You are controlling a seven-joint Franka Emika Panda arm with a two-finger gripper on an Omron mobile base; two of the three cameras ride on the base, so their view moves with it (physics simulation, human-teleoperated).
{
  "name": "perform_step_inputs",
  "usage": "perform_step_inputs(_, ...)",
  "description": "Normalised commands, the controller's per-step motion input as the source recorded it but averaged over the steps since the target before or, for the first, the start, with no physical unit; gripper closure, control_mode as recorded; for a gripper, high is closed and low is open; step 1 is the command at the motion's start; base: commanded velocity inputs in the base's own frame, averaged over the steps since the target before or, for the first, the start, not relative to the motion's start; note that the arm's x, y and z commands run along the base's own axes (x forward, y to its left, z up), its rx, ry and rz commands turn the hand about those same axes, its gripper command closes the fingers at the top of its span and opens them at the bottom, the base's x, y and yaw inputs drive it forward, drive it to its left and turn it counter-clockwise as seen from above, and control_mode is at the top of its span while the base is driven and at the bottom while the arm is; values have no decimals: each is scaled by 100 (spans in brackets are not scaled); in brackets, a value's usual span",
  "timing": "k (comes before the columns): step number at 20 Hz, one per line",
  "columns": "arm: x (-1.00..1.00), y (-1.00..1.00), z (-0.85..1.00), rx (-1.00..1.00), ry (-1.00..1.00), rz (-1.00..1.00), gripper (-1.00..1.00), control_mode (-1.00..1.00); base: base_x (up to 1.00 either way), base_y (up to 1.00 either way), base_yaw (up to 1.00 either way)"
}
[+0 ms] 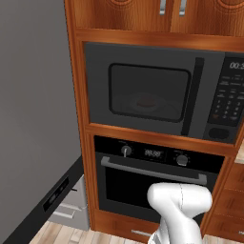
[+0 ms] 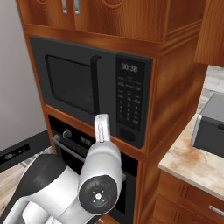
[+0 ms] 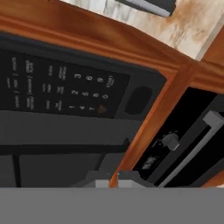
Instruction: Transport the steak from the fridge to the microwave and turn on the microwave.
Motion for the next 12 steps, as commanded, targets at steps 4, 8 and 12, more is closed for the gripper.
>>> perform_step_inputs(4, 34, 0, 0, 12, 0, -10, 100, -100, 0, 0, 0)
perform_step_inputs(8, 23, -9, 0, 15, 0, -5, 100, -100, 0, 0, 0)
perform_step_inputs(12, 29, -6, 0, 14, 0, -2, 100, -100, 0, 0, 0)
